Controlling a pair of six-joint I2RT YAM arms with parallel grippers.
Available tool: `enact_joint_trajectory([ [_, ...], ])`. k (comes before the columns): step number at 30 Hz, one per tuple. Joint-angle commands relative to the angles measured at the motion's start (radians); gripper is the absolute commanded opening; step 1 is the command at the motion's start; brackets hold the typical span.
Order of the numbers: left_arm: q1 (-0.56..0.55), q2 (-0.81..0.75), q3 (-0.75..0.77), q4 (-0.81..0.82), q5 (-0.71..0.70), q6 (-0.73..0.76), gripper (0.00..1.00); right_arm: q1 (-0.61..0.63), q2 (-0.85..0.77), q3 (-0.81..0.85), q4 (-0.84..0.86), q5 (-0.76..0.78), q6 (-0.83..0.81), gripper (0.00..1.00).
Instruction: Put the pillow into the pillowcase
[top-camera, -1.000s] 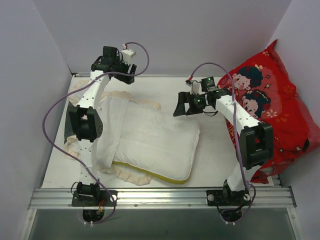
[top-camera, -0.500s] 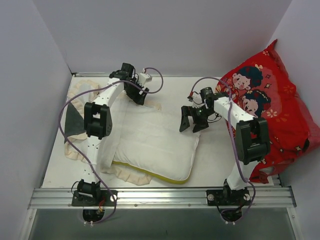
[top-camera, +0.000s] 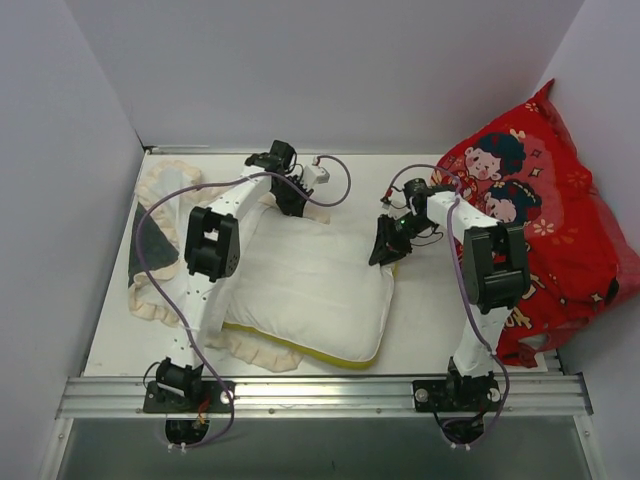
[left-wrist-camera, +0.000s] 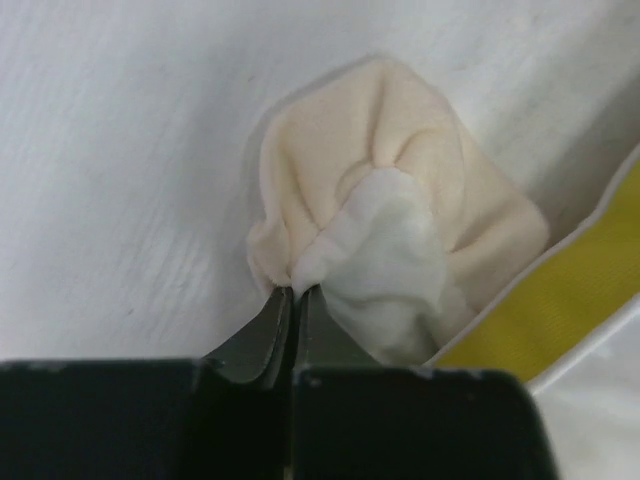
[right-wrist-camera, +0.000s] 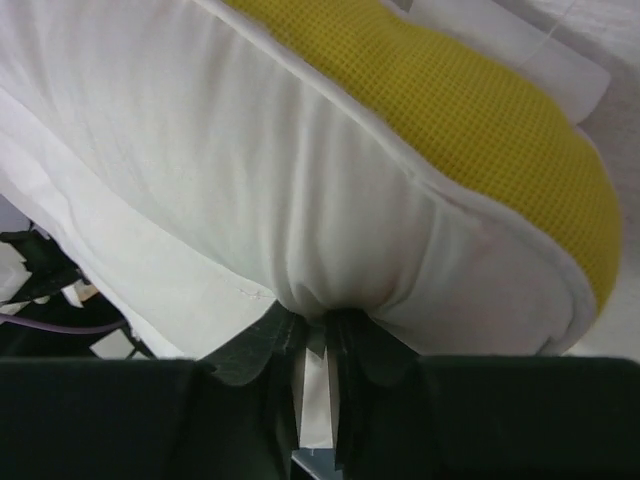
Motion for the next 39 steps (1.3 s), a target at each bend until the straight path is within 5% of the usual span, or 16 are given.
enact_joint_trajectory([
  [1, -0.065, 0.043, 0.034, -0.081, 0.142, -0.040, 0.00, 0.014, 0.042, 0.033, 0.016, -0.076, 0.068, 0.11],
  [2, -0.075, 0.039, 0.040, -0.081, 0.206, -0.068, 0.00, 0.023, 0.047, 0.040, 0.024, -0.089, 0.076, 0.00],
  [10, -0.151, -0.070, 0.034, 0.316, 0.282, -0.583, 0.00, 0.047, -0.005, 0.054, 0.042, -0.138, 0.118, 0.00],
  [16, -0.161, -0.051, 0.069, 0.456, 0.188, -0.671, 0.00, 0.001, -0.018, 0.040, 0.045, -0.100, 0.090, 0.00],
  [19, -0.118, -0.070, 0.149, 0.392, 0.151, -0.597, 0.42, -0.035, -0.004, 0.105, 0.039, -0.057, 0.062, 0.00],
  [20, -0.095, -0.086, 0.187, 0.325, 0.122, -0.562, 0.64, -0.042, 0.004, 0.126, 0.038, -0.034, 0.058, 0.01],
  [22, -0.063, -0.165, 0.177, 0.274, 0.040, -0.461, 0.76, -0.055, 0.007, 0.187, 0.022, -0.015, 0.036, 0.14],
  [23, -0.029, -0.203, 0.149, 0.235, 0.018, -0.429, 0.77, -0.056, 0.005, 0.204, 0.015, 0.002, 0.026, 0.34],
  [26, 0.019, -0.358, -0.011, 0.166, -0.062, -0.292, 0.77, -0.050, -0.036, 0.234, -0.002, 0.022, -0.007, 0.66],
  [29, 0.069, -0.464, -0.156, 0.093, -0.089, -0.163, 0.72, 0.005, -0.117, 0.221, -0.005, 0.069, -0.059, 0.82],
  [33, 0.114, -0.509, -0.260, 0.036, -0.168, -0.105, 0.60, 0.100, -0.174, 0.197, -0.002, 0.106, -0.044, 0.85],
  [39, 0.134, -0.483, -0.302, -0.029, -0.153, -0.065, 0.60, 0.111, -0.137, 0.054, 0.017, 0.074, 0.123, 0.86],
])
